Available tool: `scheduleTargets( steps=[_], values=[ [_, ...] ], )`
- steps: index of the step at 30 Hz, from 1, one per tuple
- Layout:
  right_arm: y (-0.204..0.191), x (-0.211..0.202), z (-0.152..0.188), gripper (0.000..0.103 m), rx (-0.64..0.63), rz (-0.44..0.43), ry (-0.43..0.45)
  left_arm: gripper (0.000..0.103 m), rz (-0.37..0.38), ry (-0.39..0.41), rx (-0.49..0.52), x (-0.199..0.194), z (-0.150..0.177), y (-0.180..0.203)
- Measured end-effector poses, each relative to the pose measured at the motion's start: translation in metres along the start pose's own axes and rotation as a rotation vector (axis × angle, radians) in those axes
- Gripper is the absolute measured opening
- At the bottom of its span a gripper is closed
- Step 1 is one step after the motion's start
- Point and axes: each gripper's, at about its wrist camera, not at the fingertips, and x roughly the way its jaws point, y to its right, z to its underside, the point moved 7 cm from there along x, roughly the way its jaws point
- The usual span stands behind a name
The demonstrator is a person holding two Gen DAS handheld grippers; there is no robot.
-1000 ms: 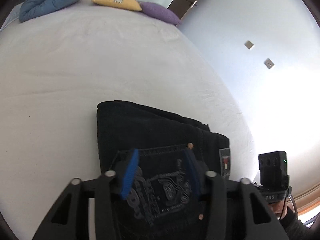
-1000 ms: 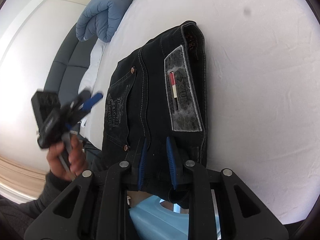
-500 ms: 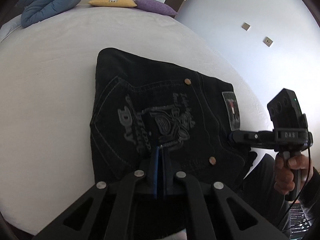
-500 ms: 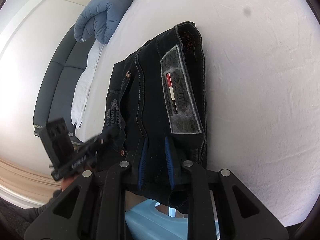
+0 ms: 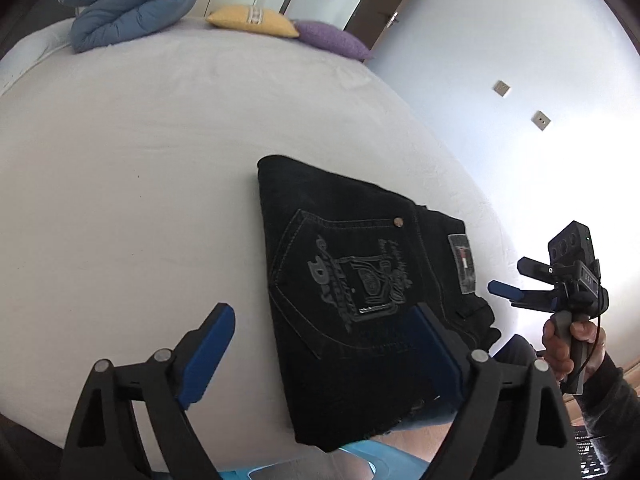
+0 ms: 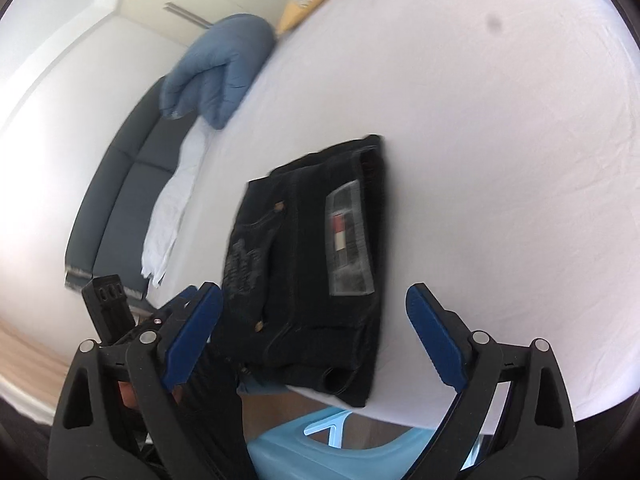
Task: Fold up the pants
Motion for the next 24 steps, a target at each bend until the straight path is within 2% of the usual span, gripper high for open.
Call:
scheduleTargets(
  steps=[3, 5, 9, 11, 13, 15, 16, 18, 22, 24],
  values=[
    [0.017, 0.014, -0.012, 0.093, 0.073, -0.016, -0.022, 0.090, -0.002, -0.099, -0.033, 0.031, -0.004, -0.017],
    [0.020, 0.024, -0.019, 0.092, 0.086, -0.024, -0.049, 0.089, 0.033, -0.162, -0.069, 0.048, -0.003, -0.024],
    [0.021, 0.038, -0.026, 0.086, 0.074, -0.008, -0.095, 0.088, 0.057, -0.205, -0.062, 0.064, -0.009, -0.024],
    [0.022, 0.045, -0.031, 0.078, 0.075, 0.008, -0.116, 0.088, 0.054, -0.222, -0.055, 0.070, -0.014, -0.022],
    [0.019, 0.054, -0.030, 0.064, 0.059, 0.024, -0.152, 0.087, 0.052, -0.246, -0.043, 0.076, -0.017, -0.019],
    [0.015, 0.067, -0.029, 0.053, 0.042, 0.034, -0.194, 0.075, 0.031, -0.261, -0.015, 0.082, -0.021, -0.015],
    [0.014, 0.073, -0.029, 0.050, 0.033, 0.045, -0.203, 0.073, 0.030, -0.269, -0.005, 0.084, -0.023, -0.013],
    [0.011, 0.080, -0.031, 0.042, 0.027, 0.055, -0.210, 0.055, 0.043, -0.288, 0.000, 0.091, -0.026, -0.007],
    [0.001, 0.082, -0.032, 0.028, -0.027, 0.108, -0.203, 0.048, -0.009, -0.307, 0.038, 0.096, -0.028, 0.001],
    [-0.010, 0.080, -0.031, 0.022, -0.094, 0.153, -0.192, 0.035, -0.012, -0.297, 0.038, 0.093, -0.030, 0.003]
  ],
)
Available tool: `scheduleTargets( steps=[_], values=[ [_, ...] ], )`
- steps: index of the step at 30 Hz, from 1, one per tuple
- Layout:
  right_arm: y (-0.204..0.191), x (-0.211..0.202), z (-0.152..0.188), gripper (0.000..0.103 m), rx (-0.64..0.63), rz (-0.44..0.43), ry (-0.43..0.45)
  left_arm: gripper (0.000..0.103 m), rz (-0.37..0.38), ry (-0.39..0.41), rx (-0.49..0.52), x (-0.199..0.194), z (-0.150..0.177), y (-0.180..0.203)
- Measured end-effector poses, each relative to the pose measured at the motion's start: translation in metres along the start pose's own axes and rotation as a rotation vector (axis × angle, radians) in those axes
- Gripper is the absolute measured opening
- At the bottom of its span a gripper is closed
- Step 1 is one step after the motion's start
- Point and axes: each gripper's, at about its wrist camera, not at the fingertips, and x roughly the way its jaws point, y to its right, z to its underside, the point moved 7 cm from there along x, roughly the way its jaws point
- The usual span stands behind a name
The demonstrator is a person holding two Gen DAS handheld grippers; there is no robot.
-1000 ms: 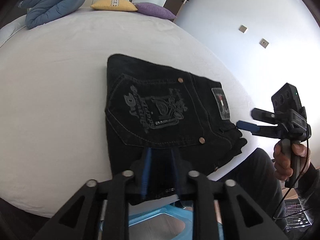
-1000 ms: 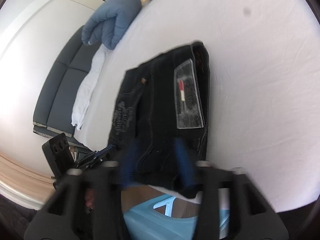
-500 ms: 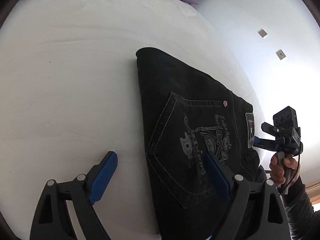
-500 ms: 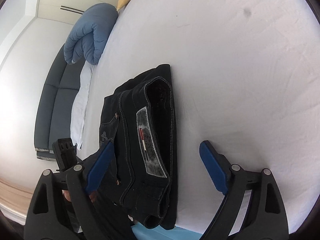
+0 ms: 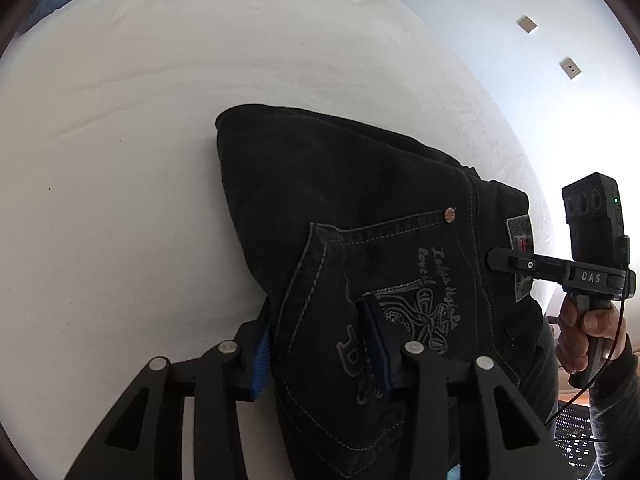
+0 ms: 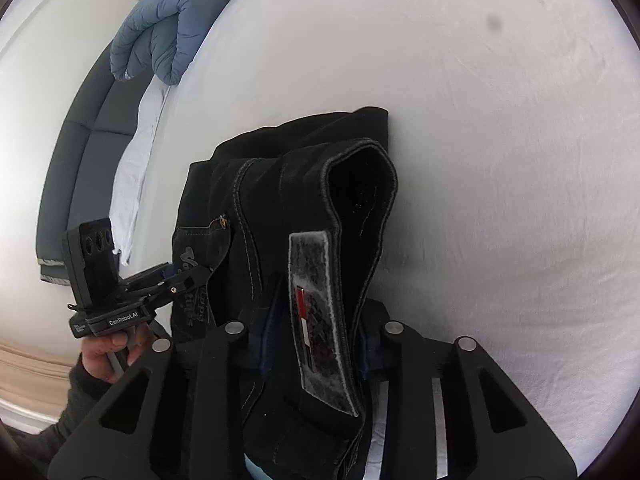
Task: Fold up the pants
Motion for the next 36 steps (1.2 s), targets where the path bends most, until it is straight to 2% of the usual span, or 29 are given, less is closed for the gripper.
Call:
scheduleTargets(
  steps=[1, 6, 9, 13, 17, 22, 23, 25, 26, 29, 31, 32, 34, 35, 36],
  values=[
    [-0.009, -0.004, -0.001, 0.018, -0.036, 0.022, 0.010, 0.033, 0.006, 0.010, -0.014, -0.003, -0.001, 0.001],
    [-0.038, -0.030, -0.016, 0.015, -0.120, 0.015, 0.063, 0.027, 0.021, 0.069, -0.032, -0.024, -0.011, 0.010],
    [-0.043, -0.051, -0.038, 0.015, -0.137, 0.007, 0.102, 0.027, 0.034, 0.126, -0.007, -0.046, -0.036, 0.019],
    [-0.043, -0.066, -0.085, 0.015, -0.131, -0.018, 0.145, 0.027, 0.025, 0.177, 0.024, -0.060, -0.079, 0.022],
    [-0.026, -0.061, -0.125, 0.015, -0.096, -0.028, 0.147, 0.027, 0.023, 0.178, 0.018, -0.046, -0.118, 0.014],
    [0.016, -0.032, -0.157, 0.015, -0.045, 0.027, 0.089, 0.028, -0.029, 0.115, 0.021, -0.001, -0.138, -0.003],
    [0.024, -0.025, -0.158, 0.016, -0.035, 0.046, 0.076, 0.029, -0.040, 0.095, 0.014, 0.012, -0.138, -0.008],
    [0.039, -0.010, -0.158, 0.024, -0.018, 0.072, 0.060, 0.037, -0.058, 0.081, 0.001, 0.029, -0.136, -0.016],
    [0.047, -0.006, -0.156, 0.027, -0.003, 0.067, 0.064, 0.043, -0.068, 0.086, -0.007, 0.033, -0.133, -0.019],
    [0.060, -0.011, -0.146, 0.035, 0.038, -0.034, 0.113, 0.061, -0.065, 0.114, -0.027, 0.037, -0.121, -0.027],
    [0.069, -0.018, -0.138, 0.038, 0.044, -0.045, 0.143, 0.069, -0.069, 0.126, -0.029, 0.034, -0.114, -0.029],
    [0.069, -0.021, -0.136, 0.039, 0.048, -0.039, 0.155, 0.074, -0.095, 0.136, -0.026, 0.029, -0.109, -0.029],
    [0.065, -0.031, -0.131, 0.047, 0.065, -0.011, 0.191, 0.075, -0.125, 0.172, -0.012, 0.014, -0.101, -0.029],
    [0.065, -0.038, -0.125, 0.049, 0.065, 0.016, 0.209, 0.078, -0.147, 0.201, 0.004, 0.003, -0.094, -0.025],
    [0.064, -0.046, -0.120, 0.051, 0.055, 0.055, 0.226, 0.083, -0.179, 0.231, 0.020, -0.007, -0.100, -0.025]
  ],
)
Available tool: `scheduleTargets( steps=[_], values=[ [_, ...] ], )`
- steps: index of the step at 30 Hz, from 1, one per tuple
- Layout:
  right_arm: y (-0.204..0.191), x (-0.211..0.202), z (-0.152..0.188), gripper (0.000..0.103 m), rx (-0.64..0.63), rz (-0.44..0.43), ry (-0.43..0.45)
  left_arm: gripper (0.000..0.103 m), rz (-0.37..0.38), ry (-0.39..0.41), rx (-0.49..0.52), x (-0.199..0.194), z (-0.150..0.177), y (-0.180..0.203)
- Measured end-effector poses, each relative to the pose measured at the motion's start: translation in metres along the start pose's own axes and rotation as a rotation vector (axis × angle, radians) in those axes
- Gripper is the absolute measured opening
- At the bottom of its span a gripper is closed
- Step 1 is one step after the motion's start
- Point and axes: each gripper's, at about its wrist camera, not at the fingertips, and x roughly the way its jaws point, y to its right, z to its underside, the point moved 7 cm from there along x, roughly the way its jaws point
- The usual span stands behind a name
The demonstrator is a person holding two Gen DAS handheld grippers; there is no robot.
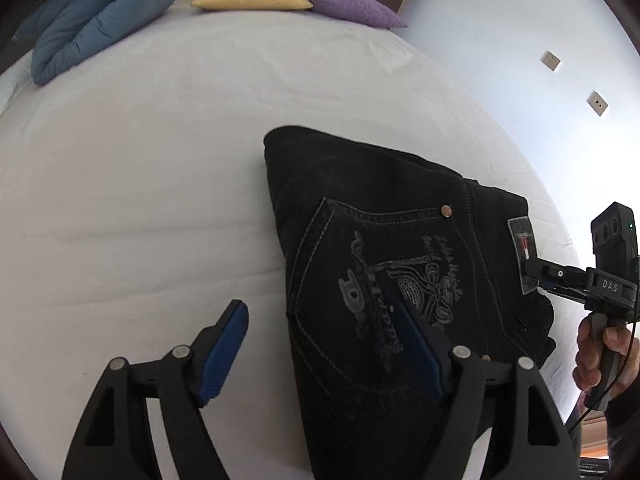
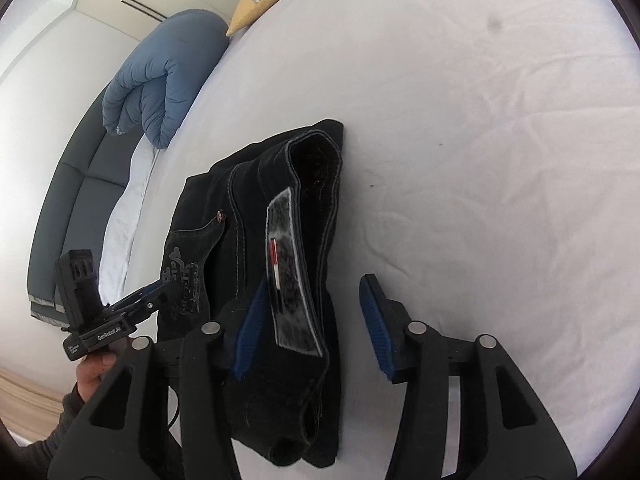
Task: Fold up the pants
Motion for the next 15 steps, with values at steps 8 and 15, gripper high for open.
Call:
scheduleTargets(
  steps=[8, 15],
  values=[
    [-0.075, -0.126, 0.032, 0.051, -0.315, 0.275, 0.342, 0.103, -0.240, 0.524, 0.146, -0.161, 0.010, 0.045],
    [-0.201, -0.264, 0.068, 0.093, -0.605, 0.470, 0.895, 0.103, -0.531, 0.846, 0.117, -0.296, 0.013, 0.049]
  ],
)
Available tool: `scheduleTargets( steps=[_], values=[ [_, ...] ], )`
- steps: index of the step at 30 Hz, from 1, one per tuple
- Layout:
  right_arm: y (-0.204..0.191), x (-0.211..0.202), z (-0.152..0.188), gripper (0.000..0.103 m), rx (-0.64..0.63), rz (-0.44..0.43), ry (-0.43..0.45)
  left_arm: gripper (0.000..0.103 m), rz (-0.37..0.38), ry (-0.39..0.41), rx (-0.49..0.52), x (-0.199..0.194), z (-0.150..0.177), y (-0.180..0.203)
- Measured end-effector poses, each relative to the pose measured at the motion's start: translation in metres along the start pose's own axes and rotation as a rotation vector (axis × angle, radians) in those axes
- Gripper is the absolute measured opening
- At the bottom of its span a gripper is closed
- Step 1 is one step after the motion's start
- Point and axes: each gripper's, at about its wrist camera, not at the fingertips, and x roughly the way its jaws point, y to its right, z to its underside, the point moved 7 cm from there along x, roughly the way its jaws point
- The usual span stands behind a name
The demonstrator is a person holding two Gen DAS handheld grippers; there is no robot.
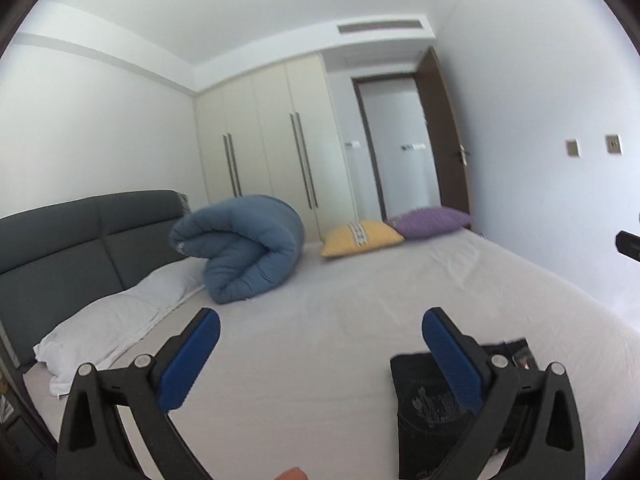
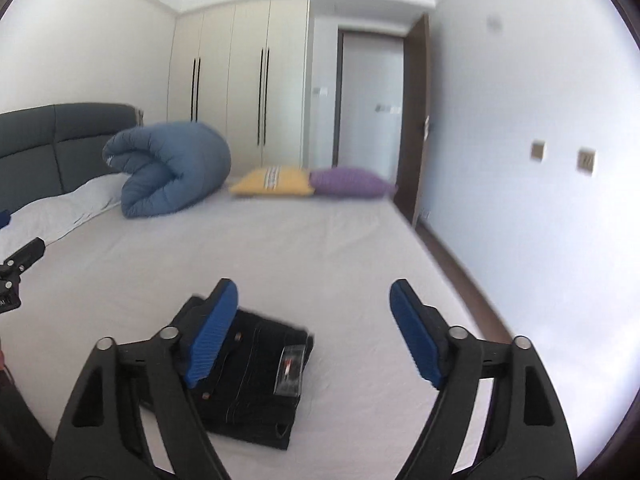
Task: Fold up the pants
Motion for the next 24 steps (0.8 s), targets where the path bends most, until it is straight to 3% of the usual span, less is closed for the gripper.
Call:
scheduleTargets(
  steps=[1, 2, 5, 9, 12, 15, 19, 24],
  values=[
    [0.002, -0.016, -0.013, 0.102, -0.014, 0.018, 0.055, 0.103, 0.002, 0.005, -0.041, -0.008, -0.007, -0.008],
    [0.000, -0.031, -0.026, 0.103, -0.025, 0.026, 0.106, 0.103, 0.016, -0.023, -0.052, -0.012, -0.009, -0.014],
    [-0.010, -0.052, -0.046, 0.103, -0.018, -0.028, 0.100, 0.103, 0.055, -0.148, -0.052, -0.010, -0.009, -0.016],
    [-0.009, -0.066, -0.044, 0.103, 0.031, -0.068, -0.010, 0.103, 0.044, -0.227, 0.003, -0.012, -0.006, -0.014],
    [-0.012, -0.068, -0.036, 0.103, 0.041, -0.059, -0.113, 0.103, 0.047, -0.301, -0.032, -0.018, -0.002, -0.016],
    [-0.011, -0.066, -0.017, 0.103, 0.046, -0.023, -0.240, 0.103, 0.083, -0.414, -0.100, -0.005, 0.017, -0.011],
    [-0.011, -0.061, 0.017, 0.103, 0.167, -0.037, -0.386, 0.103, 0.115, -0.519, -0.122, -0.008, 0.047, 0.009],
    [-0.022, -0.052, 0.050, 0.103, 0.200, -0.026, -0.477, 0.103, 0.131, -0.588, -0.117, -0.013, 0.069, 0.024]
  ],
)
